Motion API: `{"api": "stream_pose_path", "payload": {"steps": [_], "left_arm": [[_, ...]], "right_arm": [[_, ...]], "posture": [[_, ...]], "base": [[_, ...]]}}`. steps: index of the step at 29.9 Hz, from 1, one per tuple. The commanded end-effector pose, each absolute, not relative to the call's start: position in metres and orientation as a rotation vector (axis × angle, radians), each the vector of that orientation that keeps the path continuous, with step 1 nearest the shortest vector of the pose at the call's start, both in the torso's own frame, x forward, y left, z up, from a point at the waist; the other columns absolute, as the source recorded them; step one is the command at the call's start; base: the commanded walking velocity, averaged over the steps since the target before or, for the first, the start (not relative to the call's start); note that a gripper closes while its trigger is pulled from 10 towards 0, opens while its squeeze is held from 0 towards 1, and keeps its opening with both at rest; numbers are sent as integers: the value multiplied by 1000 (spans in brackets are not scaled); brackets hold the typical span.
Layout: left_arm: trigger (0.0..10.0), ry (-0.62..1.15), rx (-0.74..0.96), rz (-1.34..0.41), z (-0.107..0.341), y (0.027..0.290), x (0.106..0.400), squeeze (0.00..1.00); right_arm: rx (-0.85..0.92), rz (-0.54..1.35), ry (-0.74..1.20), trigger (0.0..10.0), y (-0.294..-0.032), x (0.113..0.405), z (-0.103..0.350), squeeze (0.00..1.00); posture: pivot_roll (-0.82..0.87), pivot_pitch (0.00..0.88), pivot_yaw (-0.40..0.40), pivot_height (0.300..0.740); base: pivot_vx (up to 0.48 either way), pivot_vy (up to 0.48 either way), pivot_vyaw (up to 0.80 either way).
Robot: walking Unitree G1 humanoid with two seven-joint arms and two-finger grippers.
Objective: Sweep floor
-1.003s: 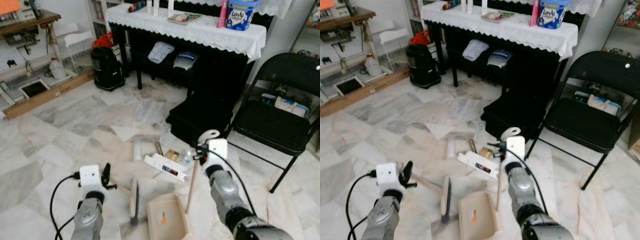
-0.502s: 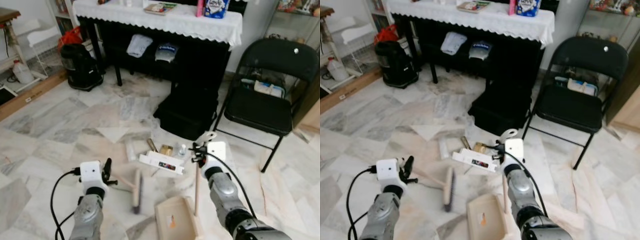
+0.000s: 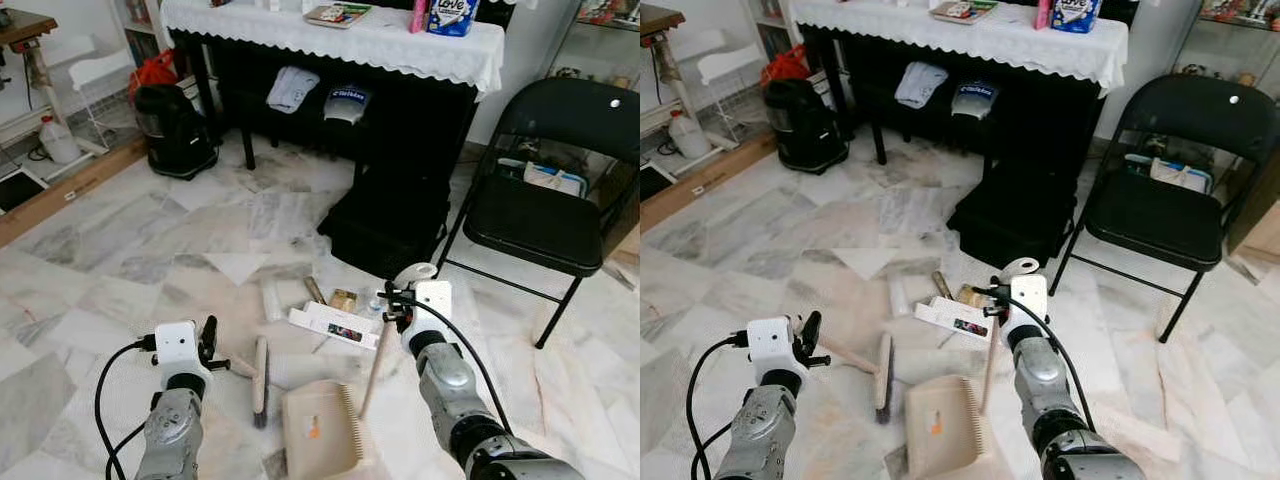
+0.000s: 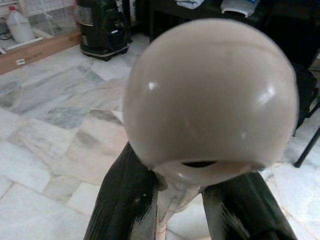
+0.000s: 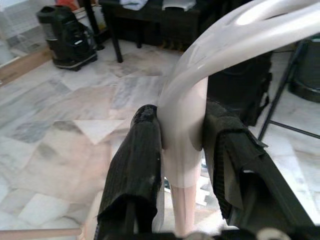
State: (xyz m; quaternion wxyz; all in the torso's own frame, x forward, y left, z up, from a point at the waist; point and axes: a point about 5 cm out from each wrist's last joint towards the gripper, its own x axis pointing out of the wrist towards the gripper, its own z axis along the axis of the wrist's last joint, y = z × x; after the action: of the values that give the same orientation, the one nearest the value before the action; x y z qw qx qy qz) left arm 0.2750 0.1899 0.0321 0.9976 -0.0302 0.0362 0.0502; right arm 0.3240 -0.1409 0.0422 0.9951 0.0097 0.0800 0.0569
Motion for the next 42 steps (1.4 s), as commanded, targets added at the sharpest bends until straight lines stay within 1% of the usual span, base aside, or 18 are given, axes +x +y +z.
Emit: {"api": "stream_pose_path", "payload": {"steps": [1,21,25,31,38,42], "left_arm": [[10000,99,-55,91,28,188,273,0],[10000,99,-53,87,28,189,274,0],[10000,102,-52,86,28,188,274,0],[10000,102,-48,86,28,189,274,0],[10000,99,-39,81,29,189,274,0],[10000,54,23,47,40,190,277,0]], "right_arm": [[26,118,128,10000,-139,328,49,0],[22,113,126,10000,-140,327,48,0],[4,89,119,10000,-145,328,50,0],[-47,0,89,10000,-163,330,55,0],[-133,-19,52,10000,-166,331,60,0],[-146,-38,45,10000,-167,331,60,0]], "posture": [[-9,0,31,740],[-9,0,33,740],[-10,0,33,740],[-10,0,36,740],[-10,0,38,740],[-10,0,38,740]], "base": [[0,0,0],[0,0,0],[0,0,0],[0,0,0],[0,0,0],[0,0,0]]}}
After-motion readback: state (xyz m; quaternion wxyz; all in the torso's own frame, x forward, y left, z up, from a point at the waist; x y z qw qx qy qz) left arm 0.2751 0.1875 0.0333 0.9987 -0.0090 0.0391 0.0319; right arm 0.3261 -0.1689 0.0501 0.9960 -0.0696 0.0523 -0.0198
